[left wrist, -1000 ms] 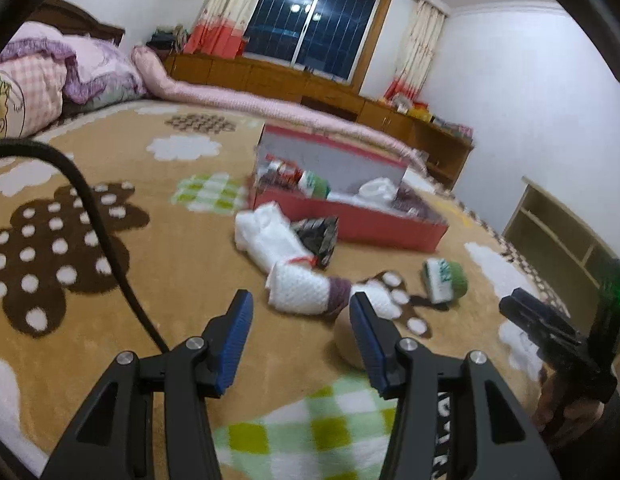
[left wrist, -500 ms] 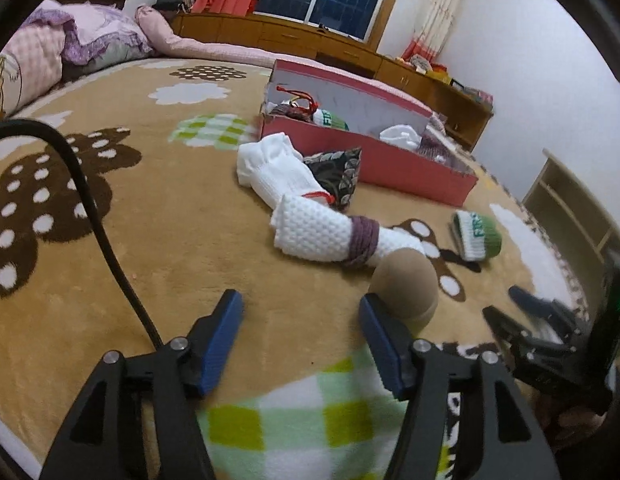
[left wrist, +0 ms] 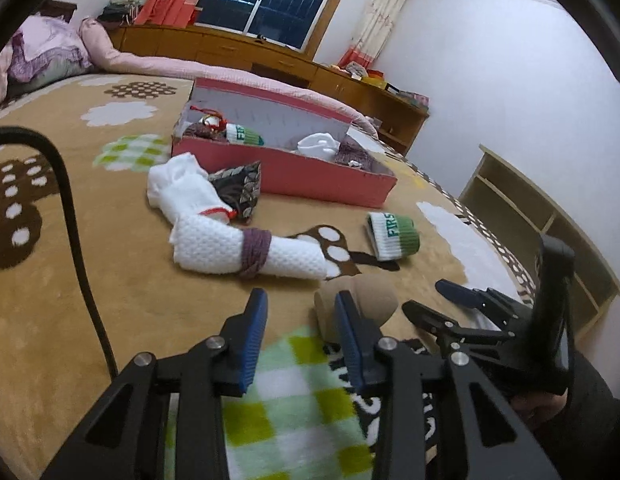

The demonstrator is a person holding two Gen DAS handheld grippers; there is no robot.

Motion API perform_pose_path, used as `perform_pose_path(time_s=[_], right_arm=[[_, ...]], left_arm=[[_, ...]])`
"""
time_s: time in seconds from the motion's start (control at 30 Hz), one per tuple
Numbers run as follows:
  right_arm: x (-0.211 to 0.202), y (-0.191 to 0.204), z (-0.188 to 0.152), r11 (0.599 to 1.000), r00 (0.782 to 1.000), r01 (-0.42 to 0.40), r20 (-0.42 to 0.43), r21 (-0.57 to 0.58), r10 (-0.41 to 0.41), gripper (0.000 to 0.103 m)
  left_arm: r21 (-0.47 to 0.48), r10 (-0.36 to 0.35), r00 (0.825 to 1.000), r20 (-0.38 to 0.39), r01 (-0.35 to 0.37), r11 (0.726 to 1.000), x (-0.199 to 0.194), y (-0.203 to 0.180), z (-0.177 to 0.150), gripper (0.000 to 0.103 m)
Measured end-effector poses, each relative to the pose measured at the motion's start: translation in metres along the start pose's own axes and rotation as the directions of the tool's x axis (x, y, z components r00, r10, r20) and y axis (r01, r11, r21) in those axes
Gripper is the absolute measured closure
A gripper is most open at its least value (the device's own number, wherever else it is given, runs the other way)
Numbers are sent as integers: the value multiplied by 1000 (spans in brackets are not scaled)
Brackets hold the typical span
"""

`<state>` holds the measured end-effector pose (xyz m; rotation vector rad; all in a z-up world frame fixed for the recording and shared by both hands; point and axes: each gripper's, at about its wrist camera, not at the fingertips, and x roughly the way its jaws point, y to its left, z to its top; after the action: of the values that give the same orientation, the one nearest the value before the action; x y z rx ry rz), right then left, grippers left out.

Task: Organize soft objects
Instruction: 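Grasp the beige egg-shaped sponge with the right tool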

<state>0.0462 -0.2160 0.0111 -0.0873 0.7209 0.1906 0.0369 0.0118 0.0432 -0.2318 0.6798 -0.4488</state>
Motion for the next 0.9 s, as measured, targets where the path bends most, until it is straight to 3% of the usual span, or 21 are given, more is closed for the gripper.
perform_pose_path(time_s=[0.23, 0.37, 0.53, 0.67, 0.83, 0.9], right_arm=[[-4, -1, 2, 999, 1000, -22, 13, 45, 21, 28], [-15, 5, 5, 986, 987, -154, 63, 55, 151, 28], [-29, 35, 16, 952, 943, -295, 134, -83, 304, 28], [-22, 48, 14, 935, 934, -338, 88, -103, 347, 28], [-18, 60, 11, 866, 867, -486, 58, -115, 494, 28], [-6, 71, 11, 840, 843, -535, 5, -90, 538, 35]], left_arm=[[-47, 127, 986, 112, -123, 991, -15, 20, 20, 61], [-91, 140, 984, 114, -130, 987, -15, 32, 27, 60], [-192, 111, 991, 71, -96, 977, -11, 50, 25, 60], [-205, 108, 993, 56, -95, 974, -8, 49, 23, 60], [-180, 120, 990, 79, -104, 978, -13, 42, 23, 60], [-168, 127, 988, 82, -112, 979, -13, 40, 23, 60]])
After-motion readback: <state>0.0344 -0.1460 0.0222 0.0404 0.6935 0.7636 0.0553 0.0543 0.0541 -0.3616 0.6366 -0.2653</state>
